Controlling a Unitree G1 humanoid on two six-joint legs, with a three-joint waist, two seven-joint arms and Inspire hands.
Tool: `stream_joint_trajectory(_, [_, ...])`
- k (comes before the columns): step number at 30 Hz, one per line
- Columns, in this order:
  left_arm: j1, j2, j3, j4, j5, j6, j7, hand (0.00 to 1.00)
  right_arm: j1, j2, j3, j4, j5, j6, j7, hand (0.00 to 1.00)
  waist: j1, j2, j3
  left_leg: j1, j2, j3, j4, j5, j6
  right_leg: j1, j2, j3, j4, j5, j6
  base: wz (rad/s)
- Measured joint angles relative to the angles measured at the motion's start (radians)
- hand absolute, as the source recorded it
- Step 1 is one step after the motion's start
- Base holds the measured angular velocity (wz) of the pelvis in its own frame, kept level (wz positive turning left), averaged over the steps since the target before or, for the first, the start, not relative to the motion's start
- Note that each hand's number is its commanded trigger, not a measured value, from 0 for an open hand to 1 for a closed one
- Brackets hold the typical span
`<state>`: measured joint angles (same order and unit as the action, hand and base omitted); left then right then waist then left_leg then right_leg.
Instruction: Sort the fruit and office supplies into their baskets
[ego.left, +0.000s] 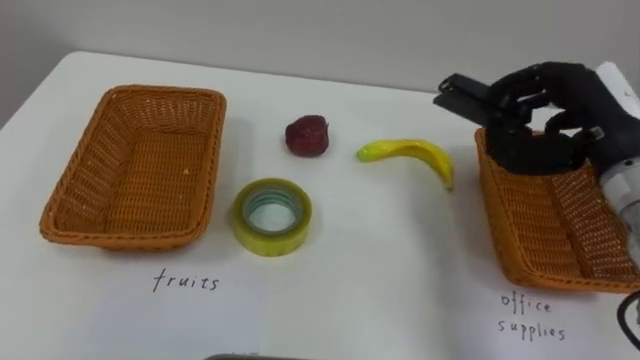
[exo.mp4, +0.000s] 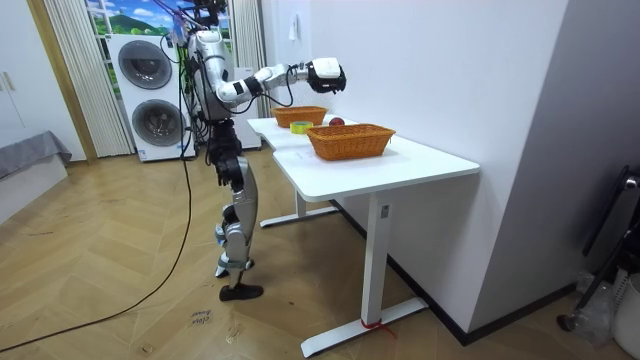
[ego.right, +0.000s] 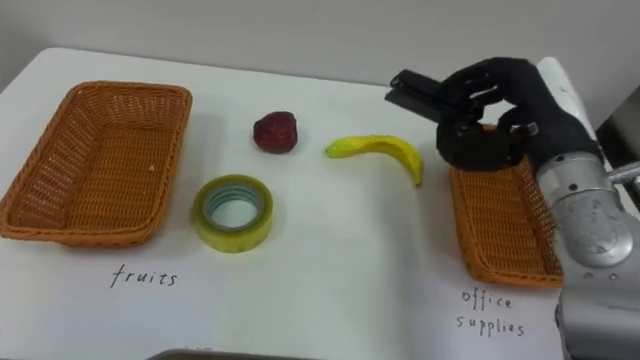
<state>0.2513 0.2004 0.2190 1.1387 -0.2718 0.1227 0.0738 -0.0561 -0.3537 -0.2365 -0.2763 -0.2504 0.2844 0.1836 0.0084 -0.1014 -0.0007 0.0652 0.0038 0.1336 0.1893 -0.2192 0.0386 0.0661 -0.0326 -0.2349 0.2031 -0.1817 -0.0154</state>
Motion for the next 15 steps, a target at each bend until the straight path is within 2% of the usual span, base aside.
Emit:
stream_joint_trajectory(5, [0.004,-0.001,0.015,-0.003,0.000,0.002,0.002,0.00,0.001,-0.001,-0.034,0.072,0.014,-0.003,-0.085,1.00,-0.007,0.002,-0.0005,0.002,0.000,0.001,0.000,0.000,0.000,-0.001,0.001,0.007,0.000,0.000,0.000,0.00])
stream_joint_trajectory(9, [0.009,-0.001,0.016,-0.005,0.000,0.011,0.002,0.00,0.001,-0.001,-0.040,0.083,0.006,-0.003,-0.121,1.00,-0.009,0.008,-0.0009,0.010,0.000,0.003,-0.002,0.000,0.000,0.001,0.002,0.012,0.001,0.000,0.000,-0.04])
stream_joint_trajectory(12, [0.021,-0.002,0.016,-0.019,0.000,0.018,0.002,0.00,0.001,-0.002,-0.043,0.086,0.006,-0.003,-0.144,1.00,-0.017,0.016,-0.0050,0.015,0.000,0.003,-0.003,0.000,0.000,0.003,0.002,0.012,0.001,0.000,0.000,0.00])
stream_joint_trajectory(15, [0.026,-0.002,0.017,-0.020,0.000,0.022,0.002,0.00,0.001,-0.004,-0.043,0.090,0.006,-0.003,-0.157,1.00,-0.027,0.015,-0.0054,0.015,0.000,0.003,-0.002,0.000,0.000,0.004,0.002,0.013,0.002,0.000,0.000,0.00])
